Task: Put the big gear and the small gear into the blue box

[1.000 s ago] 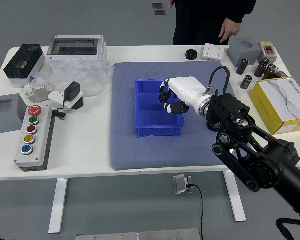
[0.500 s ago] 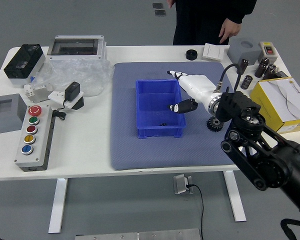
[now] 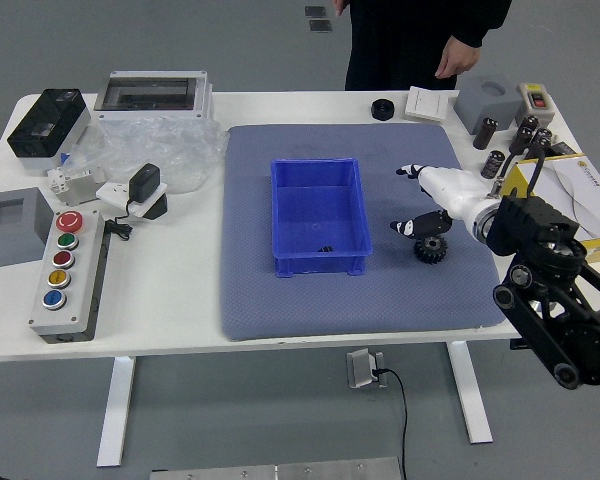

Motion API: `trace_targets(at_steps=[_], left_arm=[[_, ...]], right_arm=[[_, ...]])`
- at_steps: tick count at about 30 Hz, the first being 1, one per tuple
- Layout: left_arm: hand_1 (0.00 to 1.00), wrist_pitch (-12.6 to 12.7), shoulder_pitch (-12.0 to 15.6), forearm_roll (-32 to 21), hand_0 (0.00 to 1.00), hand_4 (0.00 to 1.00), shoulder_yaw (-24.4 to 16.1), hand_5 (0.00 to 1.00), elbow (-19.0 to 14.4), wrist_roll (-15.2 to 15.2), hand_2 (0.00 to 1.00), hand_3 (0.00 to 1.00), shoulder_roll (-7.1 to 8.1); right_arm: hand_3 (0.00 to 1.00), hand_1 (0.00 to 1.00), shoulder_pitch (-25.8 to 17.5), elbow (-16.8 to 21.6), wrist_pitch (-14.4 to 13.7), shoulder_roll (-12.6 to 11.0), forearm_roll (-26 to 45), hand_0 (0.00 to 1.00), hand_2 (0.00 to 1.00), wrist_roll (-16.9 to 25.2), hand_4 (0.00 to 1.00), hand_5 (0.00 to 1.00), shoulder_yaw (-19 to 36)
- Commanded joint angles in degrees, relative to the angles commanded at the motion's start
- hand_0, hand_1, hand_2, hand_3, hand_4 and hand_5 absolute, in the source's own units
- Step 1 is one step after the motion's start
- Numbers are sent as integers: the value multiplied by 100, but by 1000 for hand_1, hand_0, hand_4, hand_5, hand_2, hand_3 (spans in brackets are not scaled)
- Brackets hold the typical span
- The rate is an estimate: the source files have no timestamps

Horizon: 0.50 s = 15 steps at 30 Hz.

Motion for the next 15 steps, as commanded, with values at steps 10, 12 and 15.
trace_targets(at_steps=[10, 12, 15], left_arm=[[768, 6, -4, -7, 792, 571, -6, 257, 0, -6, 766, 682, 1], [769, 6, -5, -7, 792, 571, -9, 257, 0, -7, 766, 681, 2], [769, 6, -10, -7, 792, 571, -13, 257, 0, -7, 766, 681, 4]], right_arm=[[815, 735, -11, -243, 277, -109, -29, 763, 806, -29, 783, 391, -98], [804, 733, -4, -319, 295, -134, -44, 758, 806, -30, 764, 377, -148], [804, 733, 16, -436, 339, -179, -118, 758, 806, -40, 764, 377, -266]])
